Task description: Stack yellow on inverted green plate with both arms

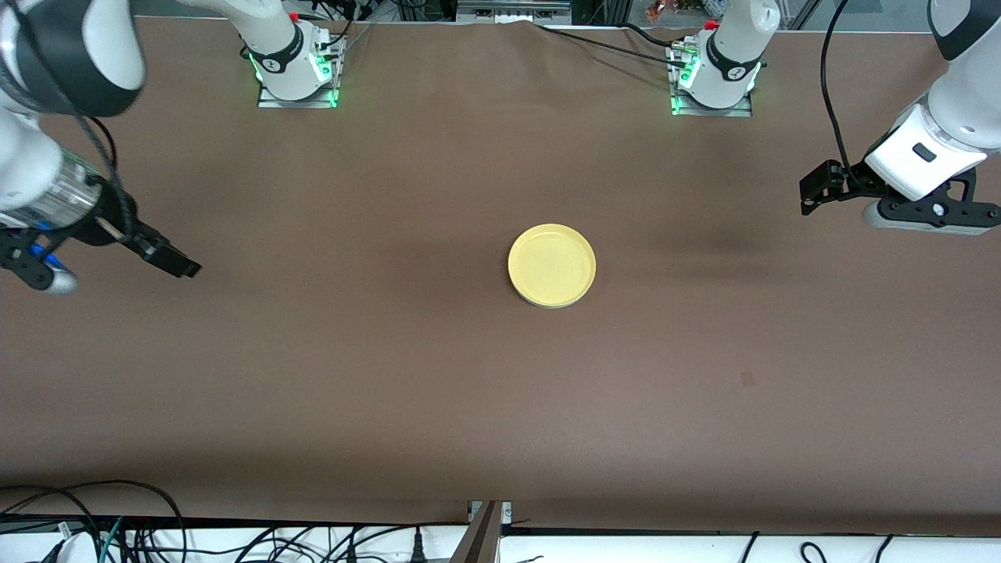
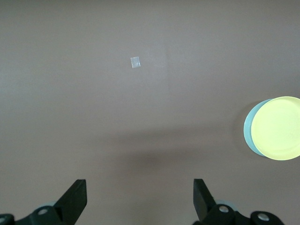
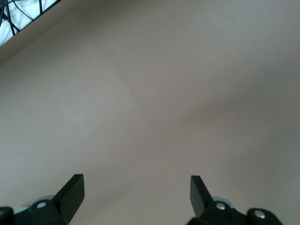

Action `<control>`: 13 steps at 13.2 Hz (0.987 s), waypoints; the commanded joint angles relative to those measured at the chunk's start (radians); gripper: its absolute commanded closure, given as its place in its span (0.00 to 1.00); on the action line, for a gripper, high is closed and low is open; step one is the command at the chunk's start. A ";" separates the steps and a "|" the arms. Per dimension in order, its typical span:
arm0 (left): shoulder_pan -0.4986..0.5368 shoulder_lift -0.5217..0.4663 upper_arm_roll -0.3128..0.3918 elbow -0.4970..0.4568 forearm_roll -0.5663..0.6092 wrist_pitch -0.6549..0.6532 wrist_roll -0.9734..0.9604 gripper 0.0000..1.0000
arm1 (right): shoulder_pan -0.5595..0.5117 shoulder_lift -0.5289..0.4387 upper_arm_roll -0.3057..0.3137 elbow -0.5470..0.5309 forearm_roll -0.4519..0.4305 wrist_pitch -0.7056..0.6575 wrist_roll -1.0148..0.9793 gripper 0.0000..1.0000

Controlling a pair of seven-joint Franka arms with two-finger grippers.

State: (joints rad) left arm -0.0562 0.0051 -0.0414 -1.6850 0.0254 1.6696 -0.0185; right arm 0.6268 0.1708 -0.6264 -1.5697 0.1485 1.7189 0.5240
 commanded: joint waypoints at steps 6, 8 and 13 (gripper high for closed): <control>-0.001 0.029 0.000 0.053 -0.001 -0.031 0.008 0.00 | -0.496 -0.339 0.509 -0.286 -0.115 -0.024 -0.362 0.00; -0.002 0.029 -0.002 0.051 -0.001 -0.031 0.006 0.00 | -0.565 -0.375 0.574 -0.331 -0.113 -0.030 -0.427 0.00; -0.001 0.032 0.000 0.053 -0.001 -0.031 0.008 0.00 | -0.562 -0.364 0.582 -0.311 -0.122 -0.087 -0.510 0.00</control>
State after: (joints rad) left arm -0.0565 0.0215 -0.0418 -1.6668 0.0254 1.6642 -0.0185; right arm 0.0843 -0.1789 -0.0661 -1.8718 0.0442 1.6501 0.0591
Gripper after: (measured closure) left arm 0.000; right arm 0.000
